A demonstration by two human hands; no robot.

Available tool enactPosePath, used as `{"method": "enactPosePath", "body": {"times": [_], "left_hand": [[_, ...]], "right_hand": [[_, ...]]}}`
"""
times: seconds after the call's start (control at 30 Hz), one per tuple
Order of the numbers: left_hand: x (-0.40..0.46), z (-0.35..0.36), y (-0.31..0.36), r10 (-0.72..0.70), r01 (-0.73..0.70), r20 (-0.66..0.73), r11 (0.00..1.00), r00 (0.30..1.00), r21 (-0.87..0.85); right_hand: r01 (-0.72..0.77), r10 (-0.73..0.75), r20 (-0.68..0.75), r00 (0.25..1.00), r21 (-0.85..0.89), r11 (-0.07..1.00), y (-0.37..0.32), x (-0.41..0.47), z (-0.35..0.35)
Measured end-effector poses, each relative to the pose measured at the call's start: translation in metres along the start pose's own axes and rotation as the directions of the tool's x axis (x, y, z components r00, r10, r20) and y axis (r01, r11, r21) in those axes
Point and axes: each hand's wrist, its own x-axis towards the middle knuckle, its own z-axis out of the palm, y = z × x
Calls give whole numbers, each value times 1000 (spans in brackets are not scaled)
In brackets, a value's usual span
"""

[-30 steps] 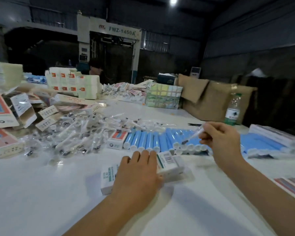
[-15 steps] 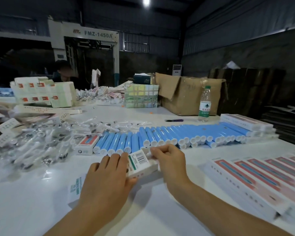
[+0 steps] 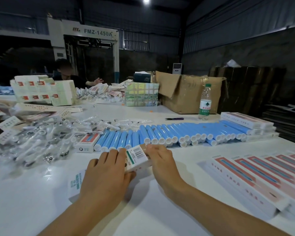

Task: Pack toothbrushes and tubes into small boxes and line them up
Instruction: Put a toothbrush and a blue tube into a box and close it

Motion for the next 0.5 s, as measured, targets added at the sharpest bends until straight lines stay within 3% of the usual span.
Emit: {"method": "enactPosePath", "body": {"times": [0.13, 0.2, 0.37, 0.5], "left_hand": [[3, 1, -6, -44, 44, -2, 999, 999, 19], [3, 2, -10, -69, 70, -23, 997, 997, 20], [2, 3, -12, -96, 97, -19, 994, 995, 45], [1, 4, -12, -100, 101, -20, 994, 995, 43]], "right_hand": [[172, -177, -154, 972, -48, 984, -6, -2, -16], [221, -229, -164, 959, -66, 973, -7, -5, -20], [227, -236, -54, 970, -141, 964, -5, -13, -10], [174, -181, -60, 982, -113, 978, -2, -12, -10]]}}
